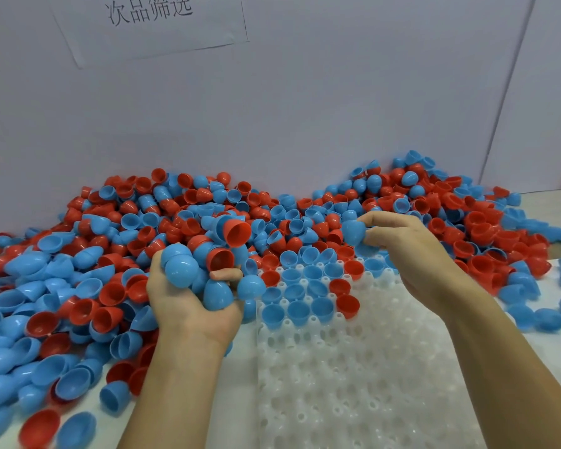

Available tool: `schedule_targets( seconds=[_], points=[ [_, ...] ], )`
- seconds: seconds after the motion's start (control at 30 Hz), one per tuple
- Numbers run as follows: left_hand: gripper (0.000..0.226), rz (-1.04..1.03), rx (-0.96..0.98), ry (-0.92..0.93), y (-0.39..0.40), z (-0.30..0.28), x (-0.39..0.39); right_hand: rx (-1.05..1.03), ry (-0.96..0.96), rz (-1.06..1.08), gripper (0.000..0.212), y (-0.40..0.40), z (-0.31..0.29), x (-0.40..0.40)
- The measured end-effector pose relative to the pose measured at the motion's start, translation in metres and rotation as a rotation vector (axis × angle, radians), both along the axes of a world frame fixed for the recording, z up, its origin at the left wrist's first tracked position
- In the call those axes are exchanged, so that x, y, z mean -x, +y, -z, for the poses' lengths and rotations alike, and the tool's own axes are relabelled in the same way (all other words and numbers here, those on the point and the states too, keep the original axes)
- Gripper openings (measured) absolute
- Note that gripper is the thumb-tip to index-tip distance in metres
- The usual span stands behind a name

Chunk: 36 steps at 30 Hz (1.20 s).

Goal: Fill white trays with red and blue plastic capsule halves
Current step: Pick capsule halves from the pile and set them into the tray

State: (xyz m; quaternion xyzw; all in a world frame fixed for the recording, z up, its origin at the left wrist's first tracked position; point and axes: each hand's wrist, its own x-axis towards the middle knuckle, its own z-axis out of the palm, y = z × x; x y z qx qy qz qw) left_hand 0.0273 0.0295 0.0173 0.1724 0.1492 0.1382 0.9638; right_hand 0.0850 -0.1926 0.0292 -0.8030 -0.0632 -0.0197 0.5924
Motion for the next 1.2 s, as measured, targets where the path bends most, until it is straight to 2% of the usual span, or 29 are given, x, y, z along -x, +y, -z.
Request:
schedule_targets(
  seconds=[0.13,0.2,0.27,0.37,0.4,0.47,0.6,0.77,1.0,1.1,1.2],
  points=[
    [0.031,0.029,0.008,0.008,0.000,-0.003,-0.001,0.143,0.072,0.017,0.025,-0.003,0.004,-0.015],
    [0.033,0.014,0.014,0.017,0.000,-0.002,-0.001,0.127,0.013,0.074,0.019,-0.005,0.004,-0.015],
    [0.033,0.015,0.004,0.011,-0.001,-0.004,0.000,0.194,0.018,0.100,0.026,-0.006,-0.001,-0.014],
    [0.032,0.027,0.004,0.004,-0.001,-0.003,-0.001,0.422,-0.082,0.093,0.046,-0.011,0.000,0.000],
    [0.032,0.028,0.000,0.002,-0.001,-0.002,-0.001,0.474,-0.096,0.080,0.042,-0.013,-0.001,0.002],
    [0.030,0.036,-0.009,-0.003,-0.001,-0.002,-0.002,0.540,-0.073,0.009,0.021,-0.016,-0.002,0.005],
    [0.030,0.038,-0.009,-0.014,0.000,-0.002,-0.002,0.672,-0.019,-0.069,0.009,-0.016,0.002,0.005],
    [0.045,0.038,0.010,-0.026,0.000,-0.004,-0.001,0.833,0.016,-0.099,0.028,-0.009,0.003,0.005],
    [0.047,0.035,0.014,-0.040,0.000,-0.004,-0.002,0.827,0.066,-0.062,0.051,-0.007,0.009,0.003],
    [0.051,0.025,-0.007,-0.039,-0.001,-0.005,-0.001,0.813,0.077,-0.066,0.052,-0.001,0.015,0.002],
    [0.055,0.029,-0.006,-0.045,-0.001,-0.006,-0.001,0.822,0.071,-0.073,0.044,0.001,0.015,0.002]
  ],
)
